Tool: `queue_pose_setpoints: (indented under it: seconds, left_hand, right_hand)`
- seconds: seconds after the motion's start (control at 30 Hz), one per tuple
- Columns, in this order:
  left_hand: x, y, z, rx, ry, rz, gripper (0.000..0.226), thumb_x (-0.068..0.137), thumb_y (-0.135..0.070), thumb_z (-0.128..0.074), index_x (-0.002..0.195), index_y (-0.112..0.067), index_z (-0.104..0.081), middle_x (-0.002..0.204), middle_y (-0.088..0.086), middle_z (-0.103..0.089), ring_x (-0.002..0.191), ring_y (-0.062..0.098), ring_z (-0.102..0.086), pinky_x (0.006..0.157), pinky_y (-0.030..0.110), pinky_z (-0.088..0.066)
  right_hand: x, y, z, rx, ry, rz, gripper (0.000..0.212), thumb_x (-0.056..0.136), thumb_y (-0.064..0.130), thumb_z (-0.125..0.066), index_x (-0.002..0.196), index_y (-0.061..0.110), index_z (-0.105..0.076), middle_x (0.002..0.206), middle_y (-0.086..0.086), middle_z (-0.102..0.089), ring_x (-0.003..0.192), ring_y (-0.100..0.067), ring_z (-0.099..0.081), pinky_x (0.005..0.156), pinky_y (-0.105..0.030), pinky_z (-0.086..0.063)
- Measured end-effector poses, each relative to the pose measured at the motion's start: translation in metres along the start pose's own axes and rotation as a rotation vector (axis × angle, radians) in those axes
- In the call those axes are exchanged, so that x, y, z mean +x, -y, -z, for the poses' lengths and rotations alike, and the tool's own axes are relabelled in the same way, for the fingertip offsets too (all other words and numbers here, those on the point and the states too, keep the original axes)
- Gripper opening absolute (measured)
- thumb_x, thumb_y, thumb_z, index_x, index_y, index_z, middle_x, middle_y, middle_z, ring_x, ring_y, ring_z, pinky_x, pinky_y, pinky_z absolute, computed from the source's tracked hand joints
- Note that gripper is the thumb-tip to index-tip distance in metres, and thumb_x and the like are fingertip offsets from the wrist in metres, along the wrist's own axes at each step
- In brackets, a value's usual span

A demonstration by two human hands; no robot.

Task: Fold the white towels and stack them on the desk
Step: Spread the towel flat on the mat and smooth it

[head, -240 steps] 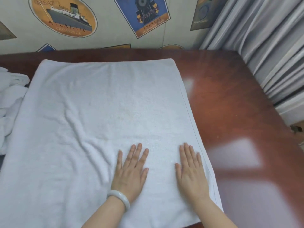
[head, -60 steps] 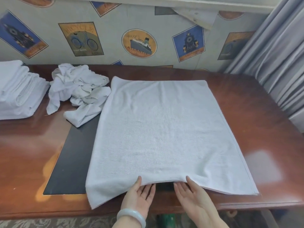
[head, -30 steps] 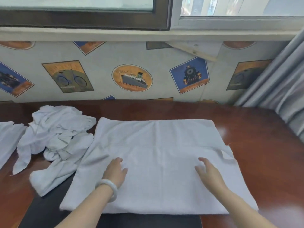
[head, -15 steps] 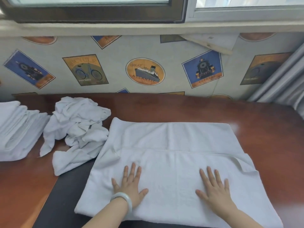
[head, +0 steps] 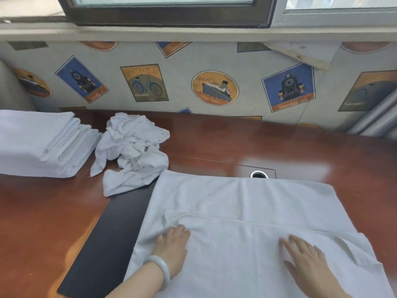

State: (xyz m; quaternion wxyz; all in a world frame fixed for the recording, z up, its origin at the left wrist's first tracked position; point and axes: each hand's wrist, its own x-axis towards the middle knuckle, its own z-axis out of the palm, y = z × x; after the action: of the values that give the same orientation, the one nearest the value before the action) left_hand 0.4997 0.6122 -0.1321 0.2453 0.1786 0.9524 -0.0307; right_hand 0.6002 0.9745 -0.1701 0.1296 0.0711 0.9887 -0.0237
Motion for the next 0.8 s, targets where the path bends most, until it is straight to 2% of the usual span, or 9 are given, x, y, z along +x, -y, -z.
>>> queue_pose_setpoints:
  seconds: [0.03,0.1,0.2,0.3,0.43,0.53,0.57,0.67,0.8]
  left_hand:
    - [0.008,0.012,0.007,-0.012,-0.021,0.042,0.047,0.099,-0.022,-0.04,0.145,-0.023,-0.03,0.152,-0.001,-0.023,0.136,0.023,-0.028,0.102,0.039,-0.034]
    - [0.021,0.037,0.021,-0.037,-0.05,0.164,0.045,0.093,-0.012,-0.041,0.136,-0.023,-0.037,0.141,-0.002,-0.032,0.127,0.022,-0.035,0.095,0.035,-0.038]
    - [0.037,0.066,0.035,-0.018,-0.092,0.29,0.044,0.088,-0.006,-0.043,0.129,-0.022,-0.041,0.134,0.0,-0.035,0.118,0.022,-0.04,0.09,0.032,-0.041]
    - [0.056,0.083,0.038,-0.065,-0.077,0.174,0.05,0.092,-0.011,-0.05,0.138,-0.024,-0.036,0.138,-0.002,-0.035,0.123,0.02,-0.04,0.094,0.03,-0.041]
    - [0.075,0.094,0.046,-0.093,0.046,0.135,0.048,0.087,-0.021,-0.059,0.131,-0.025,-0.041,0.128,-0.001,-0.042,0.116,0.02,-0.043,0.091,0.028,-0.041]
    - [0.082,0.096,0.056,-0.06,0.101,0.226,0.048,0.079,-0.035,-0.069,0.118,-0.026,-0.043,0.12,-0.002,-0.046,0.109,0.02,-0.044,0.086,0.027,-0.042]
    - [0.084,0.097,0.059,-0.093,0.139,0.27,0.048,0.077,-0.037,-0.071,0.114,-0.025,-0.044,0.117,-0.002,-0.049,0.107,0.019,-0.045,0.086,0.028,-0.044]
    - [0.087,0.1,0.063,-0.166,0.248,0.365,0.041,0.076,-0.037,-0.073,0.107,-0.021,-0.052,0.112,-0.001,-0.056,0.1,0.018,-0.055,0.082,0.028,-0.051]
    - [0.083,0.118,0.057,-0.556,0.145,0.374,0.023,0.075,-0.023,-0.079,0.08,-0.017,-0.057,0.089,-0.001,-0.058,0.077,0.016,-0.055,0.064,0.025,-0.041]
  right_hand:
    - [0.015,0.007,0.003,0.018,0.019,0.025,0.076,0.05,0.034,-0.094,0.114,0.029,-0.054,0.106,-0.005,-0.067,0.088,-0.026,-0.07,0.068,-0.048,-0.056]
    - [0.037,0.019,0.012,0.039,-0.012,0.031,0.075,0.039,0.02,-0.096,0.107,0.027,-0.063,0.098,-0.002,-0.067,0.075,-0.026,-0.067,0.055,-0.038,-0.054]
    - [0.057,0.035,0.025,0.062,0.0,0.077,0.044,0.069,0.02,-0.082,0.109,0.025,-0.066,0.101,0.003,-0.057,0.085,-0.024,-0.057,0.066,-0.031,-0.04]
    - [0.072,0.038,0.028,0.086,-0.038,0.152,0.035,0.091,0.03,-0.06,0.125,0.03,-0.052,0.119,0.007,-0.046,0.11,-0.02,-0.048,0.086,-0.029,-0.035]
    - [0.087,0.023,0.038,0.14,0.048,0.165,0.03,0.092,0.042,-0.06,0.118,0.031,-0.049,0.108,0.011,-0.044,0.109,-0.013,-0.048,0.087,-0.027,-0.034]
    - [0.094,0.013,0.048,0.171,0.158,0.113,0.017,0.09,0.041,-0.062,0.092,0.037,-0.045,0.098,0.012,-0.045,0.1,-0.013,-0.045,0.081,-0.027,-0.029]
    - [0.096,0.011,0.051,0.209,0.183,0.088,0.021,0.09,0.039,-0.062,0.083,0.038,-0.042,0.095,0.012,-0.045,0.097,-0.013,-0.044,0.078,-0.027,-0.028]
    - [0.099,0.007,0.052,0.294,0.225,0.056,0.024,0.09,0.035,-0.063,0.075,0.033,-0.045,0.088,0.012,-0.048,0.086,-0.008,-0.044,0.072,-0.025,-0.029]
    - [0.097,0.007,0.053,0.438,0.26,0.003,0.013,0.087,0.029,-0.067,0.077,0.029,-0.059,0.084,0.01,-0.06,0.079,-0.006,-0.054,0.071,-0.022,-0.039]
